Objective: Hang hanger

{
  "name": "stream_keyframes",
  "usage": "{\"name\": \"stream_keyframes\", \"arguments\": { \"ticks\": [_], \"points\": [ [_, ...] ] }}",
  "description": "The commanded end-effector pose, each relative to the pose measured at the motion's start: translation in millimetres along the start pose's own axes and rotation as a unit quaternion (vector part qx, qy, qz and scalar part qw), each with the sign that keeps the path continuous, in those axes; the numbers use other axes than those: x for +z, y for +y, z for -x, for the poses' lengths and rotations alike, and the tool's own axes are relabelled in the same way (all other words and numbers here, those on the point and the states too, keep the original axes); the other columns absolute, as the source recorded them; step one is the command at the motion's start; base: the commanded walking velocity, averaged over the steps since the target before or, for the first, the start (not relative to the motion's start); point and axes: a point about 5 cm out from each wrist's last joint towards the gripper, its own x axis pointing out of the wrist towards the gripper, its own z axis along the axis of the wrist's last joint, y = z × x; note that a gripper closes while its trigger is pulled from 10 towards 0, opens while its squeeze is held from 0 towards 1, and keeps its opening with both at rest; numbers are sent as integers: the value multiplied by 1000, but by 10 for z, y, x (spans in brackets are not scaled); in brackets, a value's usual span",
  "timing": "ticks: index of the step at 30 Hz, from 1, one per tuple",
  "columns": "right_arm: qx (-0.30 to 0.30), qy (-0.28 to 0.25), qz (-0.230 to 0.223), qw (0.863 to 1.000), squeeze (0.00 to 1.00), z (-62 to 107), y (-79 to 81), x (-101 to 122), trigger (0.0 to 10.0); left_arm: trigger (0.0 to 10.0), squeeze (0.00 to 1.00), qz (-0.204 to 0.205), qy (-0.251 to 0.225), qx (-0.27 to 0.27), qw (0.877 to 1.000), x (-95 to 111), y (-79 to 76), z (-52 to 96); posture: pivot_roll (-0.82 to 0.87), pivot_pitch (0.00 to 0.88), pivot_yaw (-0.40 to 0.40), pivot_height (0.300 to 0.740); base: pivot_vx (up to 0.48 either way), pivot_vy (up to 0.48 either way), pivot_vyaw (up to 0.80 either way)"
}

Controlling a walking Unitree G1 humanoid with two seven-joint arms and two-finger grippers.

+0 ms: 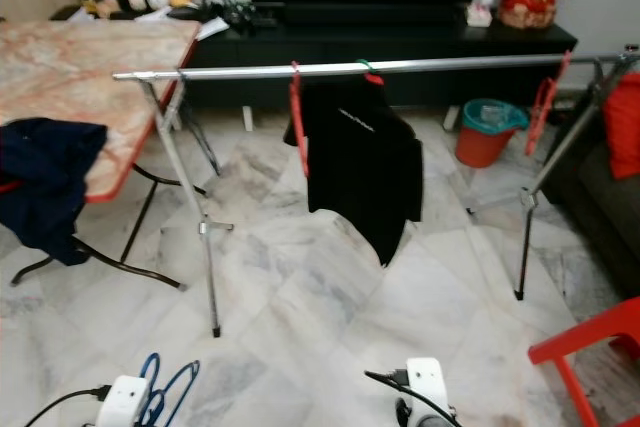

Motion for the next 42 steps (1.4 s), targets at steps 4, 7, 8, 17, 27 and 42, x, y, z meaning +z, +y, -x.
{"name": "stream_keyframes", "arguments": {
  "ticks": [4, 7, 8, 17, 27, 42],
  "points": [
    [10, -7, -5, 1000, 0, -5, 88, 55, 10000, 10000, 0, -8, 9, 19, 1000, -50, 103, 29, -74, 0, -39, 740, 0, -120, 0],
    [9, -10, -5, 1000, 0, -5, 86, 60, 10000, 10000, 0, -6, 8, 20, 1000, -49, 102, 28, -74, 0, -39, 740, 0, 0, 0],
    [9, -14, -4, 1000, 0, -4, 85, 66, 10000, 10000, 0, -7, 8, 20, 1000, -48, 102, 28, -74, 0, -39, 740, 0, 0, 0],
    [3, -45, 5, 999, 0, 2, 77, 110, 10000, 10000, 0, -48, -9, 21, 999, -1, 107, 30, -79, 0, -40, 740, 0, 0, 0],
    [-15, -135, 34, 990, 0, 37, 53, 259, 10000, 10000, 0, -155, -67, 44, 985, 160, 121, 41, -80, 0, -43, 740, 0, 0, 0],
    [10, -287, 96, 953, 0, 191, -265, 1469, 10000, 10000, 0, -246, -112, 53, 961, 275, 80, 51, -84, 0, -54, 740, 0, 0, 0]
  ]
}}
